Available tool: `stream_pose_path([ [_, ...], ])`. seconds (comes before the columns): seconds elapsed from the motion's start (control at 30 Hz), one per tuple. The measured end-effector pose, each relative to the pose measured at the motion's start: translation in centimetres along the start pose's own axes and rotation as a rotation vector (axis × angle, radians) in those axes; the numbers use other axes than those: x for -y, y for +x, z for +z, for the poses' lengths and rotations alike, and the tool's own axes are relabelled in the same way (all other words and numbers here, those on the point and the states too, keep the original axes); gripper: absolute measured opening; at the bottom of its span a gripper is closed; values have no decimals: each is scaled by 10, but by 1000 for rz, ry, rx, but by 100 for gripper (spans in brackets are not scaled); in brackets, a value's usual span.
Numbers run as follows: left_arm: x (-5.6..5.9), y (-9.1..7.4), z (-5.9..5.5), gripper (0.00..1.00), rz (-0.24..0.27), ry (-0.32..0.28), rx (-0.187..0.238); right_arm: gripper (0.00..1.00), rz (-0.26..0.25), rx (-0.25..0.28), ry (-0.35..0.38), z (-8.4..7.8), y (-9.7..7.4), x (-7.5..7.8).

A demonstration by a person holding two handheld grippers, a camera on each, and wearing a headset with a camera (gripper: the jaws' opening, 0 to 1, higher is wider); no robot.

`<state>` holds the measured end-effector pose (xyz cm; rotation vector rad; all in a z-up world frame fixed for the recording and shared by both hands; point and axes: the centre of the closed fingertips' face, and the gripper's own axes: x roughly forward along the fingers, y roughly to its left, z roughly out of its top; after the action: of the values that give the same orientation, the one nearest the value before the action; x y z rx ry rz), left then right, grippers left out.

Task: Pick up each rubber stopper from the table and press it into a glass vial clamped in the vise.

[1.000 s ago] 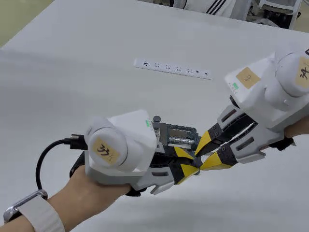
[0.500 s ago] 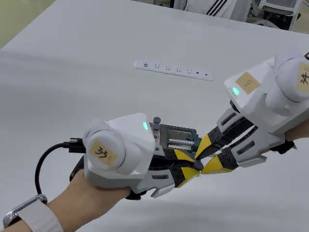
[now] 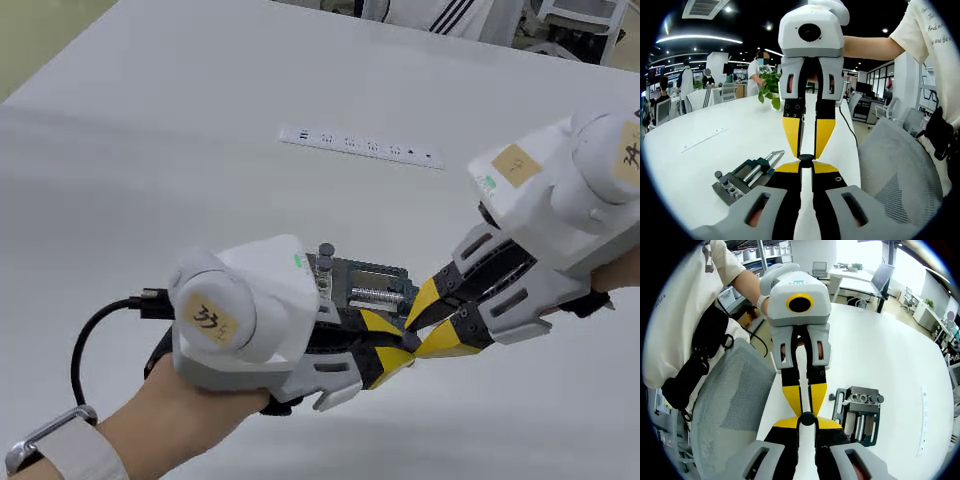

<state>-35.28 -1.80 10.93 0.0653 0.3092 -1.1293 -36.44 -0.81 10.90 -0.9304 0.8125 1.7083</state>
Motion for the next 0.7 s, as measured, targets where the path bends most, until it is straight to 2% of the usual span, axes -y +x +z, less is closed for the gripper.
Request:
stream_pose_path([
  [0.3, 2, 2, -3, 5, -3, 13, -12, 6, 6, -12, -2, -2, 3, -2],
  [0.4, 2, 2, -3, 8, -4, 7, -11, 6, -1, -13, 2, -2, 4, -1],
  [0.57, -4, 1, -6, 24, 31, 1, -19, 6, -11, -21, 1, -5, 4, 3],
  [0.63, -9, -1, -11, 28, 48, -9, -28, 6, -12, -23, 5, -6, 4, 4],
  [0.7, -16, -4, -18, 36, 84, -37, -42, 6, -16, -26, 7, -7, 4, 5],
])
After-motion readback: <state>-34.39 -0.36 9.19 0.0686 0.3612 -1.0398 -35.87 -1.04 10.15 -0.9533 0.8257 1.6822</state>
